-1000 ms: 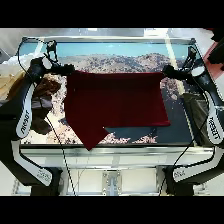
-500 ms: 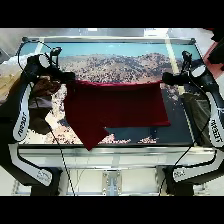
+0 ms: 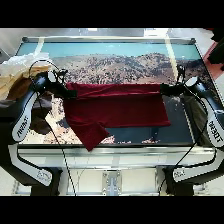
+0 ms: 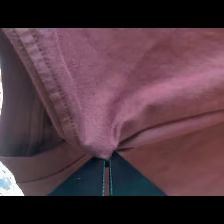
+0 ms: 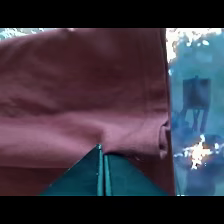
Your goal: Fold the shirts.
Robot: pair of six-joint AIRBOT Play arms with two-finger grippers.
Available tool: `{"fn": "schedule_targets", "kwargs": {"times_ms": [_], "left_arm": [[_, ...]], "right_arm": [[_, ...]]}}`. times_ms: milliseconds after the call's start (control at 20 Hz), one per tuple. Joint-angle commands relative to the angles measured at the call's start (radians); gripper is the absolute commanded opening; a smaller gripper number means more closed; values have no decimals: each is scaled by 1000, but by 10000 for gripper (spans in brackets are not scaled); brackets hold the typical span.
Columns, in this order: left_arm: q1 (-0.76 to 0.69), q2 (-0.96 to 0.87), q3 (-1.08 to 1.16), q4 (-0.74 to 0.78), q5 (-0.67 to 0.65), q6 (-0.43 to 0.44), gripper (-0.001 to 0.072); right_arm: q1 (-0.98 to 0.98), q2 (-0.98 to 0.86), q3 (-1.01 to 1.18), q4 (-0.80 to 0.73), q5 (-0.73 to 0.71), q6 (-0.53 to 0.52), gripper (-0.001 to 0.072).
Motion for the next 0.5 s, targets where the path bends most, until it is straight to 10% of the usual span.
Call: {"fn": "schedule_targets", "kwargs": {"times_ms": [0,150,450], "left_arm": [[0,6,-16,-60,-35,0,145],[5,104,-12,-72,-55,21,360],[104,585,-175,-25,-110,2,370]], "right_arm": [[-2,0,0,11,43,24,251],[-26,48,71,1,152,25,350],[-181,315,107,-38,206,24,386]]}}
